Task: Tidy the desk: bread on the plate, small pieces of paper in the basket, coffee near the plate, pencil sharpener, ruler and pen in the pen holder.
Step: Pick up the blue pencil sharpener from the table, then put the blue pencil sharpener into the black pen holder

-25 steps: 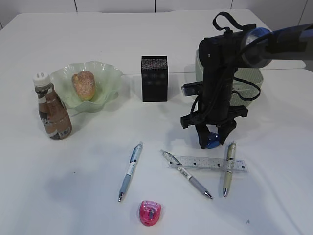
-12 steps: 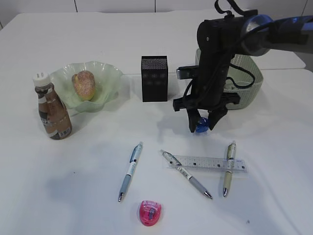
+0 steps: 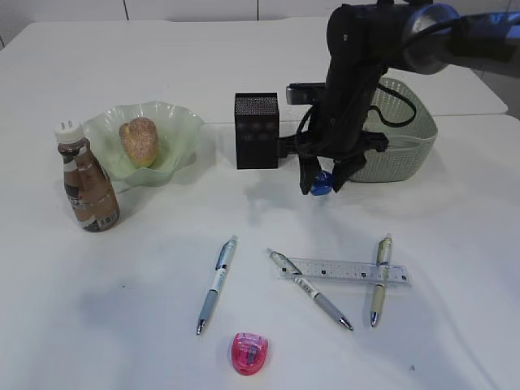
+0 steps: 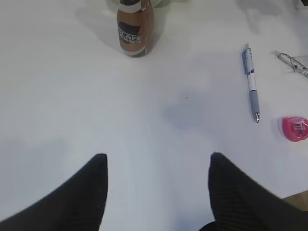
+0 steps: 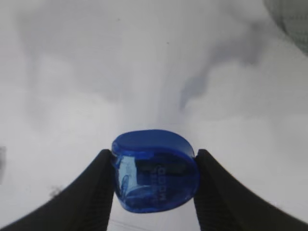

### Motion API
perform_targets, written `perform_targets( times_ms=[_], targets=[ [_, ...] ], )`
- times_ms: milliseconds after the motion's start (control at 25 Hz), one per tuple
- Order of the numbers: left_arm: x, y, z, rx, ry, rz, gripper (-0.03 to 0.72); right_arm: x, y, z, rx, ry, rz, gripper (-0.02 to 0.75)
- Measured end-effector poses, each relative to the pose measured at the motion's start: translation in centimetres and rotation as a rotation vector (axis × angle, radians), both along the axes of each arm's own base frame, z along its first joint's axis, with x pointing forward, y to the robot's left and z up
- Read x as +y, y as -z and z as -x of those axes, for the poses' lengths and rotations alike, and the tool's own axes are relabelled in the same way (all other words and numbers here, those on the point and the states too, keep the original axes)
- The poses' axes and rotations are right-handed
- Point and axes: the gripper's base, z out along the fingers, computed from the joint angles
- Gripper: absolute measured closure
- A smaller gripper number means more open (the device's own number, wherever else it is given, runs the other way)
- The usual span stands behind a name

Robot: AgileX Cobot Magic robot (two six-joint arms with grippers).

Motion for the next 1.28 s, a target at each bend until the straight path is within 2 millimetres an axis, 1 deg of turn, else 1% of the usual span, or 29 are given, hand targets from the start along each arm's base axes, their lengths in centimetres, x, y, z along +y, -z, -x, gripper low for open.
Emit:
perform_targets(
  times_ms=[160,240,280,360,400,440,560,680,880,960,1040,1080,1280],
  targets=[
    [0.1,0.0,0.0,-0.006,-0.003,-0.012,0.226,0.5,-2.2,-0.9,-0.073,-0.002,-0.044,0.354],
    [0.1,0.0,-0.1,-0.012,-0.003,-0.012,0.226,0.7,-3.9,-1.4,-0.128,-0.002,-0.064,0.354],
    [0.1,-0.1,-0.1,-0.017,-0.004,-0.011,0.226,0.7,-3.9,-1.4,-0.128,-0.002,-0.063,0.354],
    [0.1,-0.1,-0.2,-0.028,-0.004,-0.009,0.226,0.8,-5.9,-2.0,-0.195,-0.003,-0.085,0.354],
    [0.1,-0.2,-0.2,-0.032,-0.005,-0.008,0.226,0.8,-5.9,-2.0,-0.195,-0.003,-0.085,0.354],
    [0.1,-0.2,-0.2,-0.034,-0.005,-0.008,0.226,0.9,-6.9,-2.2,-0.226,-0.004,-0.099,0.354],
    [0.1,-0.2,-0.3,-0.041,-0.005,-0.006,0.226,1.0,-8.2,-2.4,-0.267,-0.007,-0.113,0.354],
    [0.1,-0.3,-0.3,-0.046,-0.006,-0.005,0.226,1.0,-8.7,-2.5,-0.283,-0.007,-0.118,0.354],
    [0.1,-0.3,-0.3,-0.047,-0.006,-0.005,0.226,1.2,-8.9,-2.6,-0.304,-0.005,-0.135,0.355],
    [0.1,-0.3,-0.3,-0.047,-0.006,-0.005,0.226,1.5,-9.2,-3.1,-0.368,-0.007,-0.171,0.354],
    [0.1,-0.3,-0.3,-0.048,-0.006,-0.005,0.226,1.5,-9.3,-3.2,-0.381,-0.008,-0.174,0.355],
    [0.1,-0.3,-0.3,-0.048,-0.006,-0.005,0.226,1.6,-9.5,-3.6,-0.425,-0.009,-0.185,0.355],
    [0.1,-0.3,-0.3,-0.05,-0.006,-0.005,0.226,1.8,-9.9,-4.3,-0.525,-0.025,-0.204,0.354]
  ],
)
